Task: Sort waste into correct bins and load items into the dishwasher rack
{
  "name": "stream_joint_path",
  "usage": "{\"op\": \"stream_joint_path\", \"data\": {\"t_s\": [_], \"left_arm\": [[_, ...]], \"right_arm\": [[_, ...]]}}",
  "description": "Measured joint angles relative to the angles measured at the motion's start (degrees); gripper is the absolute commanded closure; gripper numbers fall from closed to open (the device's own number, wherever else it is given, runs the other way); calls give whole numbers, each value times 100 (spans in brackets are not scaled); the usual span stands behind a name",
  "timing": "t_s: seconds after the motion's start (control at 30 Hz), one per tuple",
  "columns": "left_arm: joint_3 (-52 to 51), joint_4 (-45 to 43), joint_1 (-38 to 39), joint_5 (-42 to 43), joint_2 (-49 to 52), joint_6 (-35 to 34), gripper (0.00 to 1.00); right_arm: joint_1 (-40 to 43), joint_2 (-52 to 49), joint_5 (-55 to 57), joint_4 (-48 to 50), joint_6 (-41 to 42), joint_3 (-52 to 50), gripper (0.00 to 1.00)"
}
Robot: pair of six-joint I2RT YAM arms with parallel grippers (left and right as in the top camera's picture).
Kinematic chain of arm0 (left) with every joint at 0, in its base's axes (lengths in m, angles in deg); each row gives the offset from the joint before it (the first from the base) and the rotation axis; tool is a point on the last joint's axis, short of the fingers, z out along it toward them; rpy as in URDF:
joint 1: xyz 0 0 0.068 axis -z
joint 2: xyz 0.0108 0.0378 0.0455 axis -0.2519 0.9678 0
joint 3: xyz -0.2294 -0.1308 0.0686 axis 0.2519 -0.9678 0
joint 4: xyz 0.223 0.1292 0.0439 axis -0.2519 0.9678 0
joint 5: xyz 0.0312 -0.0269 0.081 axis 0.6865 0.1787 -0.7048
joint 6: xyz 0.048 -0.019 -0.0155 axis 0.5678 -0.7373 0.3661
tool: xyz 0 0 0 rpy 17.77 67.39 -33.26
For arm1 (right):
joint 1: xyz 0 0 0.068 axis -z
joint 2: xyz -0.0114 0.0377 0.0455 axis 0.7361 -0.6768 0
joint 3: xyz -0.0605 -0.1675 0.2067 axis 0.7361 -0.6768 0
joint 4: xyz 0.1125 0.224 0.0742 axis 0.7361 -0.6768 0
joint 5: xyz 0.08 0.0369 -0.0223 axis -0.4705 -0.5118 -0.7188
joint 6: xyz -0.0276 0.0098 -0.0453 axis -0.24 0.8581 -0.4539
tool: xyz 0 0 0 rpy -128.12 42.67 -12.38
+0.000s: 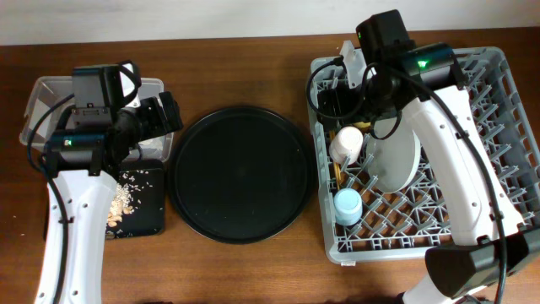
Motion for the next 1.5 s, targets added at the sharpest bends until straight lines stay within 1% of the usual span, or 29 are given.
{"op": "stream_joint_path", "data": {"t_s": [0.17, 0.47, 0.57, 0.67, 0.8, 0.93, 1.03, 1.07, 1.1, 1.2, 1.27, 1.37, 1.5], "left_arm": [[0, 0, 0, 0, 0, 0, 1], [0, 0, 0, 0, 0, 0, 1], [0, 0, 0, 0, 0, 0, 1], [0, 0, 0, -2, 0, 0, 1], [2, -9, 0, 0, 0, 0, 1], [4, -13, 0, -2, 0, 0, 1], [7, 2, 0, 0, 0, 0, 1], [7, 0, 0, 0, 0, 0, 1], [7, -4, 0, -2, 0, 2, 1], [7, 2, 0, 0, 0, 0, 1], [7, 2, 0, -2, 0, 0, 1], [7, 0, 0, 0, 0, 0, 1], [7, 0, 0, -2, 0, 0, 1]], "right_arm": [[4, 284, 348, 22, -177, -2, 2], [11, 3134, 831, 39, -319, 17, 2], [188, 4024, 870, 374, -328, -348, 2], [649, 5121, 772, 1128, -339, -1416, 2], [1244, 6981, 682, 2197, -343, -3668, 2], [1423, 8341, 625, 3154, -343, -5455, 2], [1534, 9226, 452, 4148, -334, -6902, 2], [1565, 9444, 378, 4712, -310, -7420, 2], [1580, 9641, 291, 5536, -236, -8013, 2], [1585, 9897, 179, 7134, 52, -9075, 2], [1585, 10002, 149, 7897, 232, -9643, 2], [1585, 10100, 127, 8349, 468, -10338, 2], [1585, 10142, 125, 8369, 610, -10987, 2]]}}
